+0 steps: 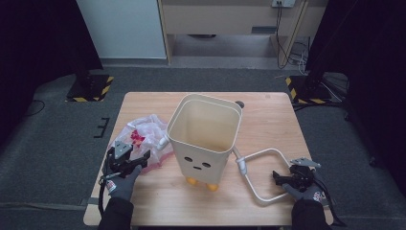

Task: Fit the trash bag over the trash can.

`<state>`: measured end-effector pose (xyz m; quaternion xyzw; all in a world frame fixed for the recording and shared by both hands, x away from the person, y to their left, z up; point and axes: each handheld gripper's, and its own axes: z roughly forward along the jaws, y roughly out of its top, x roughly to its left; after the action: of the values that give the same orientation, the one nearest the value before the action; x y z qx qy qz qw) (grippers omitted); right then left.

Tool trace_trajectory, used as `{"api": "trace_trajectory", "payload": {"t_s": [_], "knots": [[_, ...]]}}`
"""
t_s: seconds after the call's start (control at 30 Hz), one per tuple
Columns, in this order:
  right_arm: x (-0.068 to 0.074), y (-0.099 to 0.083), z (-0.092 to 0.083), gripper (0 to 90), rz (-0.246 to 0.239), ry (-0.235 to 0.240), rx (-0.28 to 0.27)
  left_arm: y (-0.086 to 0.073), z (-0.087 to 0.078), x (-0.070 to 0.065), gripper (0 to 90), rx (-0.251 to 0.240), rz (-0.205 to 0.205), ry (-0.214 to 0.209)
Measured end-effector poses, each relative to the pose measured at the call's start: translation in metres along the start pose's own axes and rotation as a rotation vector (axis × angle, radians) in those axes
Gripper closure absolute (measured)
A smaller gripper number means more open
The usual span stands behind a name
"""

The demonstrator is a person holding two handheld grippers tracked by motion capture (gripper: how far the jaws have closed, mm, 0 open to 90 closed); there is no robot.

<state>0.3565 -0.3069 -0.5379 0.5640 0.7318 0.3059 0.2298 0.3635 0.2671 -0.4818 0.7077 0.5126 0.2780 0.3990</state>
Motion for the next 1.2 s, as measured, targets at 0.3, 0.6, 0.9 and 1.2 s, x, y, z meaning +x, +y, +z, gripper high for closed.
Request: {"api": "trace_trajectory", "payload": {"t_s": [0.3,0.6,0.9,1.2], "knots": [[0.000,0.000,0.000,1.3,-0.013,0.003,-0.002,-0.006,0.005,0.005,49.5,0.041,-0.033,0.017],[0.001,0.000,0.000,1.3,-0.017,0.010,-0.001,-0.005,-0.006,0.010,77.5,-0.010,-0.137,-0.009],[0.001,0.000,0.000,1.3,-0.014,0.012,0.000,0.010,-0.034,0.014,86.7,-0.140,-0.194,-0.052],[0.001,0.000,0.000,1.3,-0.014,0.012,0.000,0.035,-0.072,0.020,88.4,-0.301,-0.288,-0.107]]}}
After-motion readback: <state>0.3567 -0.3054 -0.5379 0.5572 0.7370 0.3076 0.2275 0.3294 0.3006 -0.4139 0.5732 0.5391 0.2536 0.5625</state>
